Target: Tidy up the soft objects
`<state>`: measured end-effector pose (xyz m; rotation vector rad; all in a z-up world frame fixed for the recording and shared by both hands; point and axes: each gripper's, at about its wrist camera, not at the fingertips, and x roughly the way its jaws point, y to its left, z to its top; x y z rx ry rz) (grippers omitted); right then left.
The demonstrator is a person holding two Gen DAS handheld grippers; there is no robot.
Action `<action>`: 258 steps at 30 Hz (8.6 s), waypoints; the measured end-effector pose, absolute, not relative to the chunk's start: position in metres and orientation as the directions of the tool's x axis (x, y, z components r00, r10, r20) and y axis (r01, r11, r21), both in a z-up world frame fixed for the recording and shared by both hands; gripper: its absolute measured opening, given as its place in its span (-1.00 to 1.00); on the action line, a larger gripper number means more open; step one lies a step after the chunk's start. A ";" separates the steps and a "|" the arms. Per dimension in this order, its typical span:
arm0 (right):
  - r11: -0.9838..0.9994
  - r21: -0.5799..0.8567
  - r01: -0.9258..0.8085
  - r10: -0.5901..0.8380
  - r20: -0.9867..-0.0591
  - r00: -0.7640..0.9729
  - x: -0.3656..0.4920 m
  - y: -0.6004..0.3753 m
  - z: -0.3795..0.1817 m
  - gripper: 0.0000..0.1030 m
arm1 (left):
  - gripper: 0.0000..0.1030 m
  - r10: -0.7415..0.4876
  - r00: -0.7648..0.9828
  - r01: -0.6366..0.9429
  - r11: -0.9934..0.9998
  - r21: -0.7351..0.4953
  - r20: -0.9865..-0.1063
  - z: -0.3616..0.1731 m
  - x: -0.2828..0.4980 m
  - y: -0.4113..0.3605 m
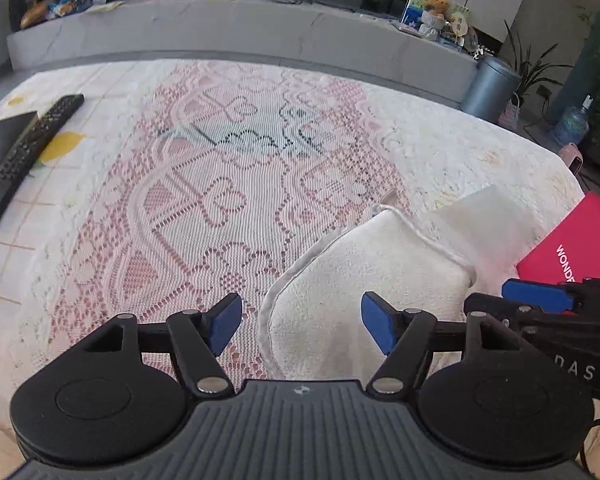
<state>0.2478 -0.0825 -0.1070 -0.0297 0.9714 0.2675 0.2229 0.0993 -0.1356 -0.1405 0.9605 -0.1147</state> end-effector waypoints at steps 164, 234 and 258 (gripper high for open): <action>0.971 0.035 0.235 -0.125 -0.765 0.631 0.203 -0.491 -0.019 -0.22 | 0.27 -0.446 0.385 0.649 0.754 -0.106 -0.808 -0.063 0.238 -0.279; 0.995 0.034 0.098 -0.050 -0.676 0.735 -0.023 -0.209 0.019 0.58 | 0.65 -0.011 0.796 0.042 0.998 0.037 -0.606 -0.016 -0.008 0.030; 0.995 0.014 0.094 -0.060 -0.676 0.734 -0.024 -0.206 0.016 0.58 | 0.64 -0.018 0.794 0.049 0.998 0.035 -0.607 -0.018 -0.011 0.028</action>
